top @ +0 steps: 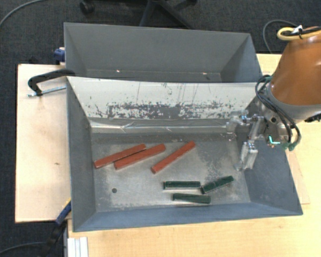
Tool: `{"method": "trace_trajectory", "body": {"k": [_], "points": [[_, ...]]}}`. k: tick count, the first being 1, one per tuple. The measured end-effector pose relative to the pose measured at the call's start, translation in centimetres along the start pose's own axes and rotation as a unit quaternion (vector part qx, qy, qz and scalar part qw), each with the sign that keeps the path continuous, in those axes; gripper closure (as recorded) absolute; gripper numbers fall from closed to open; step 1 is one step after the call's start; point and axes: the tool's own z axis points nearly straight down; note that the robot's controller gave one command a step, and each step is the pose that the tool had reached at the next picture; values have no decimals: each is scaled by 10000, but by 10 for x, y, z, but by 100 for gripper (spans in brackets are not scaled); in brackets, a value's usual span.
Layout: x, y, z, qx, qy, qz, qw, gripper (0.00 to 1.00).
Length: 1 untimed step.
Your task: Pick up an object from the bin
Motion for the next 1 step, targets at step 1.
{"method": "trace_trajectory", "body": {"k": [1], "points": [[-1, 0, -3, 5, -30, -10, 10000, 0]]}}
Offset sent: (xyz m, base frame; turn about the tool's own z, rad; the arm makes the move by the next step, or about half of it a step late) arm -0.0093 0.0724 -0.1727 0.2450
